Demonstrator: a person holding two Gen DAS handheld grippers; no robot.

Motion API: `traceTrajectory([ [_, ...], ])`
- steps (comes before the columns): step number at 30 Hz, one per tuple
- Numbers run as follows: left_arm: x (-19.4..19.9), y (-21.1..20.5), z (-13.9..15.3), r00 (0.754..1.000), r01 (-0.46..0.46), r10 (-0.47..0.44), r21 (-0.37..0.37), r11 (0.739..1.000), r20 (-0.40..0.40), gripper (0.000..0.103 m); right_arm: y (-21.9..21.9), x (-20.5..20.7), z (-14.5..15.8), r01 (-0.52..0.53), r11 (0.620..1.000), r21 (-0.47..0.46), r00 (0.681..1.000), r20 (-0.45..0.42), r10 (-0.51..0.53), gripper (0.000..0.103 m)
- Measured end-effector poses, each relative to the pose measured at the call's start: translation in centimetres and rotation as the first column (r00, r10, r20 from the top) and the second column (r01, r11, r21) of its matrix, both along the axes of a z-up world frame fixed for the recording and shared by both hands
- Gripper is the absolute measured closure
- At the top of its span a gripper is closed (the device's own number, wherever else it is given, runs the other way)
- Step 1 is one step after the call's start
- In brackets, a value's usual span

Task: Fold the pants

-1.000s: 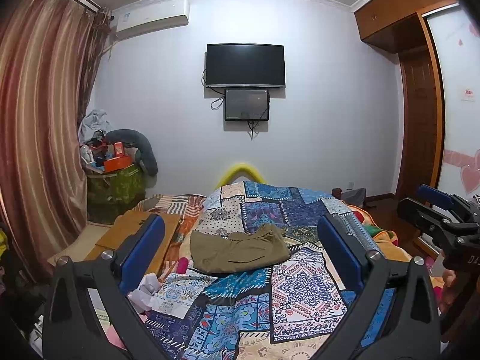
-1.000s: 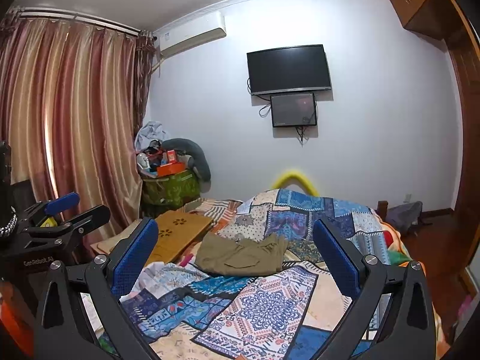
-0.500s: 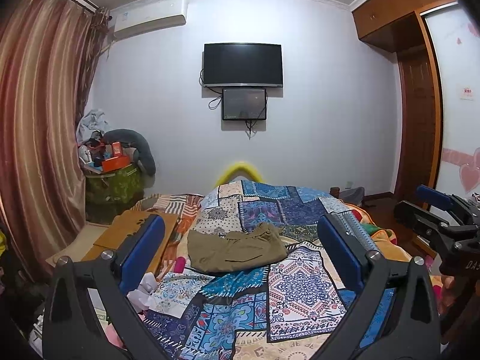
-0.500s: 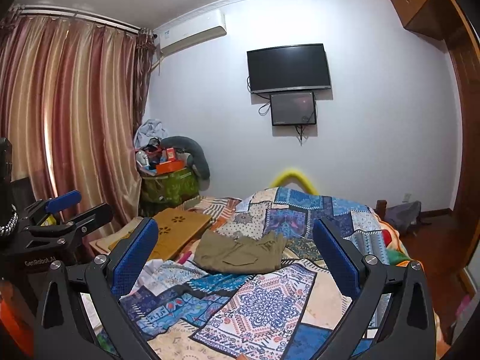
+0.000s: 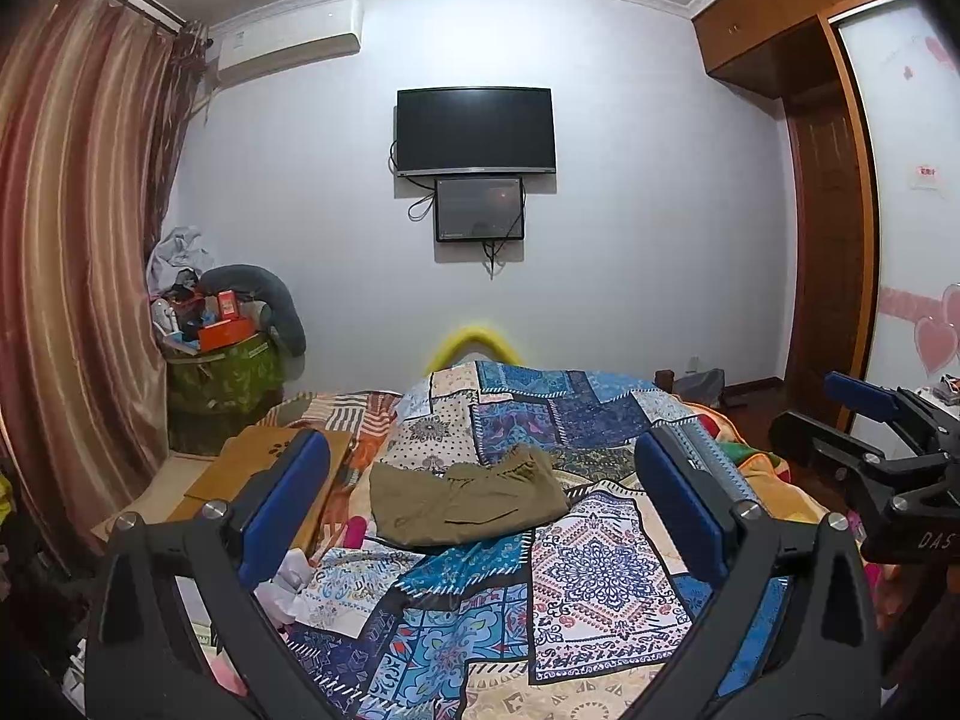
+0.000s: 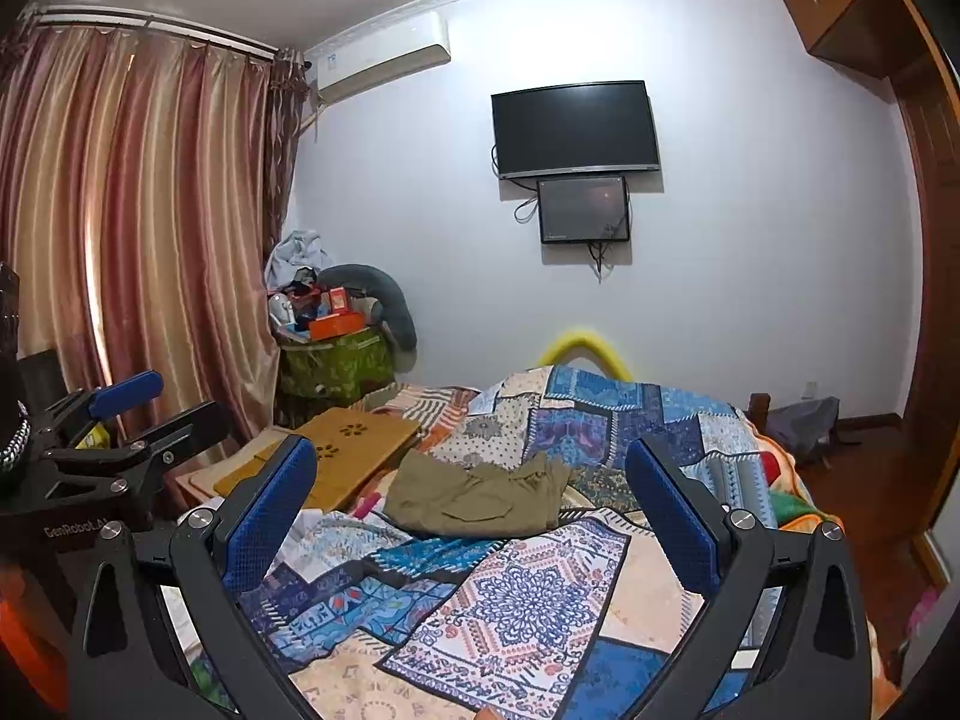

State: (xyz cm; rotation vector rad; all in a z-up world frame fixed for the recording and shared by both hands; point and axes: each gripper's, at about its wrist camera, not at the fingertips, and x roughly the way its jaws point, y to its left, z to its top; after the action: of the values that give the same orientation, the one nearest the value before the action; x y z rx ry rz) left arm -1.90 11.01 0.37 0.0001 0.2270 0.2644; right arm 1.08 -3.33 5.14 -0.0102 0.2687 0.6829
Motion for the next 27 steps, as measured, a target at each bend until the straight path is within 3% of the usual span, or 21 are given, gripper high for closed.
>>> traceTrajectory([
  [27, 0.01, -0.22, -0.09, 0.999, 0.037, -0.036, -0.025, 0.999, 0.010, 0.000, -0.50, 0.56, -0.39, 0.014, 1.000, 0.007, 1.000, -0.016, -0.013, 0.001],
])
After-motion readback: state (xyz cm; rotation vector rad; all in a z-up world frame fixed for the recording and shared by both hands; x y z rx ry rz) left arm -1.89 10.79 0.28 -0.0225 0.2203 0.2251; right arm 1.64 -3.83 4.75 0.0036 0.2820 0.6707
